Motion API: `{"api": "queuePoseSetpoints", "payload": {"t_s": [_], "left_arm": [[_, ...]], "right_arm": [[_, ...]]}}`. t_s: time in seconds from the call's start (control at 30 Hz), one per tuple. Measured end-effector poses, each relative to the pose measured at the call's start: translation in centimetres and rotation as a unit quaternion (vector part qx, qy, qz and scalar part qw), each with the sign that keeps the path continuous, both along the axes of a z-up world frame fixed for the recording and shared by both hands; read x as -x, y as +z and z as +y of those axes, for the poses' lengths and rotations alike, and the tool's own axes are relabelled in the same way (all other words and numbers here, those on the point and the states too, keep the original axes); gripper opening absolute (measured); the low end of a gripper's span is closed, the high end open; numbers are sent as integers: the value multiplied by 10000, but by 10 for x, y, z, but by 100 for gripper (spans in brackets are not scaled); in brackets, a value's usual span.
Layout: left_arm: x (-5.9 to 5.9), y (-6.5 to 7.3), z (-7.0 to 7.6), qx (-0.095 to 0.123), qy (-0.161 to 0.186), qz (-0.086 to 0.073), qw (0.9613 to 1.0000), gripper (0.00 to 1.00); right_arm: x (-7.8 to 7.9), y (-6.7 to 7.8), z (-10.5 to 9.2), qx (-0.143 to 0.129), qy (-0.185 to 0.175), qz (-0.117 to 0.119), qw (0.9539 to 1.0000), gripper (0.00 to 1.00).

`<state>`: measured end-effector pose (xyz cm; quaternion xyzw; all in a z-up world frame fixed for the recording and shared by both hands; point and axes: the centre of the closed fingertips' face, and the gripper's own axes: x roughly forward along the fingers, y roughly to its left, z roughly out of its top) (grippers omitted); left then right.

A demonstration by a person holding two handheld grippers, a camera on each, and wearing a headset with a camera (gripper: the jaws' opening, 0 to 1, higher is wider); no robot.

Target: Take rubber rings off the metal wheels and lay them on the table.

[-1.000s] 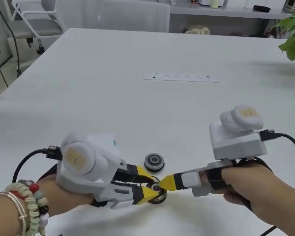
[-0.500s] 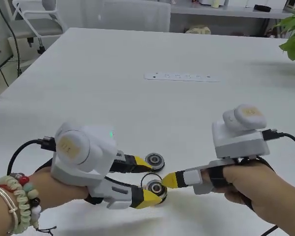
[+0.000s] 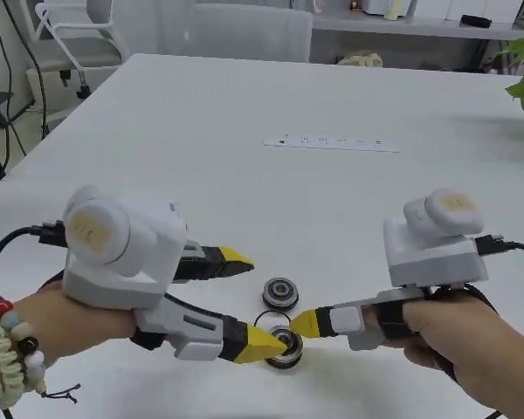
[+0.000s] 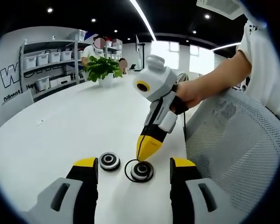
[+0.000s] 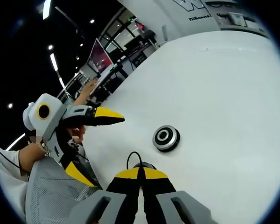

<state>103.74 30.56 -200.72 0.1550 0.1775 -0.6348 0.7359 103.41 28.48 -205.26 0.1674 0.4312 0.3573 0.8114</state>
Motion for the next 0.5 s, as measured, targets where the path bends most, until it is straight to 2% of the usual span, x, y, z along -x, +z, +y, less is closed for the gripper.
{"api": "queuePoseSetpoints", "payload": {"t_s": [0.1,0.23,0.27,0.37,0.5], "left_arm": [[4,1,2,-118,-89,-70,9999,61],[12,-3,4,-354,-240,13,9991,65],[13,-2,4,-377,-273,-15,9989,66],[15,2,5,-399,-363,-104,9985,69],[15,11,6,-337,-343,-84,9988,73]], "right_arm": [[-1,2,1,-12,8,-38,10000,0],[-2,5,0,-19,0,-97,10000,0],[-3,6,0,-22,-7,-108,9999,0],[-4,9,0,-59,-38,-138,9999,0],[-6,11,-2,-134,-99,-153,9997,0]]}}
